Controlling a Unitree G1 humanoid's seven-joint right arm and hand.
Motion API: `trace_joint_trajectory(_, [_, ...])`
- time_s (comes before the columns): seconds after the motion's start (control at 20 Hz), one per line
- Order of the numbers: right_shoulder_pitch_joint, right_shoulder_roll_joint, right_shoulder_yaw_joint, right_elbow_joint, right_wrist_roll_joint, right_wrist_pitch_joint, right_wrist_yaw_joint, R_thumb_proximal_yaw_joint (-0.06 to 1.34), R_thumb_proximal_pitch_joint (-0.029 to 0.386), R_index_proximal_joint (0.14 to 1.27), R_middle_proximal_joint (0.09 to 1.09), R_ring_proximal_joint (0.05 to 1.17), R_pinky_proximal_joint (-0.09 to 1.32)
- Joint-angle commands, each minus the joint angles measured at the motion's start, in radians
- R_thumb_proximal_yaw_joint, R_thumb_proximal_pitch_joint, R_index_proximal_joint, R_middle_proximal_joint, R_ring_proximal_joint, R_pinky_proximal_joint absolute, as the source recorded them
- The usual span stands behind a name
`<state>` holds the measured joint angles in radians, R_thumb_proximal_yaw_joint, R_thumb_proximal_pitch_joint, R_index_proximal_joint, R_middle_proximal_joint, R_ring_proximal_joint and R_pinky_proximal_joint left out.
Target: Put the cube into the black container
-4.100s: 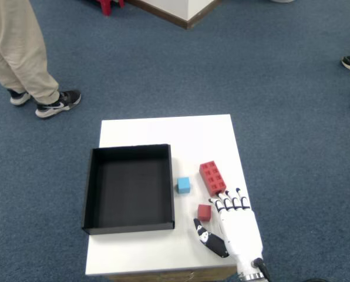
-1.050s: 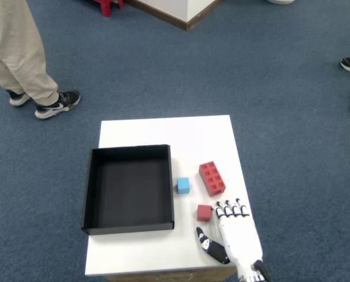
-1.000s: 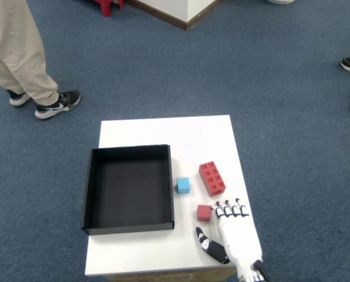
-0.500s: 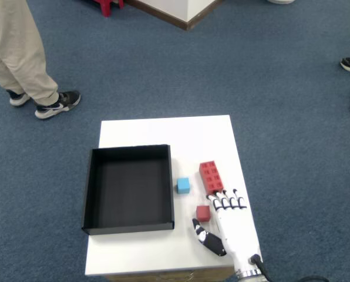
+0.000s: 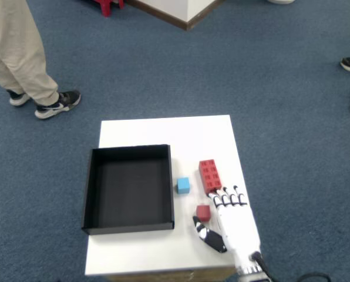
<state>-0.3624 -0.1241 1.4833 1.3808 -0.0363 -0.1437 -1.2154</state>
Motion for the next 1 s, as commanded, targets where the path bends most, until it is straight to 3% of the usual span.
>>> trace_joint_trajectory(0.05, [-0.034,-0.012,-0.005,0.011,-0.008,-0.01,-0.039,0.41,0.103,0.42,0.29,0.26,0.13])
trace_joint_trajectory(0.45, [-0.027,-0.012,-0.003,0.024,-0.022,-0.021,0.014,0.47,0.105,0.45,0.29,0.25,0.12])
trace_joint_trajectory(1.0, [-0.006,-0.01,-0.008,0.033,-0.039,-0.109,0.015,0.69,0.156,0.72,0.29,0.22,0.08])
